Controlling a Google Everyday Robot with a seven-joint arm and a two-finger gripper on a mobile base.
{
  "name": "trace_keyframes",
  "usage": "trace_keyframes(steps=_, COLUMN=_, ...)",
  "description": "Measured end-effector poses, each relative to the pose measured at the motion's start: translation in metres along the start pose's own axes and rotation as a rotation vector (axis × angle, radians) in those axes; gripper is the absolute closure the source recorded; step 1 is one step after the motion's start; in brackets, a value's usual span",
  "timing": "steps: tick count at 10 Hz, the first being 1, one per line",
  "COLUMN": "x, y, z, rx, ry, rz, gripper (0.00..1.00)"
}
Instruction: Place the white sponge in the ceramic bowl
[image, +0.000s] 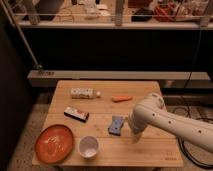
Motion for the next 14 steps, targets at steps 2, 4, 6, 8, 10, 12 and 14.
trace_keyframes(steps=2, x=0.000, y=-0.002, z=0.001, rx=-0.002, ry=-0.006, rz=-0.007, gripper=0.20)
trace_keyframes(steps=4, x=-0.005, y=-0.008, z=0.005, rx=-0.007, ry=-0.018, rz=-0.030, gripper=0.20)
trace_keyframes(steps=6, x=-0.012, y=-0.013, z=0.010, rx=-0.015, ry=-0.027, rz=-0.049, gripper=0.20)
trace_keyframes(steps=8, x=-0.011, y=-0.015, z=0.011, rx=-0.018, ry=-0.034, rz=-0.055, gripper=0.20)
trace_keyframes(steps=10, x=-0.015, y=-0.021, z=0.016, rx=-0.021, ry=-0.049, rz=-0.060, gripper=0.20)
trace_keyframes(steps=12, x=-0.022, y=-0.029, z=0.021, rx=-0.023, ry=-0.063, rz=-0.076, gripper=0.20)
trace_keyframes(steps=14, x=-0.020, y=-0.030, z=0.024, rx=-0.031, ry=-0.073, rz=-0.077, gripper=0.20)
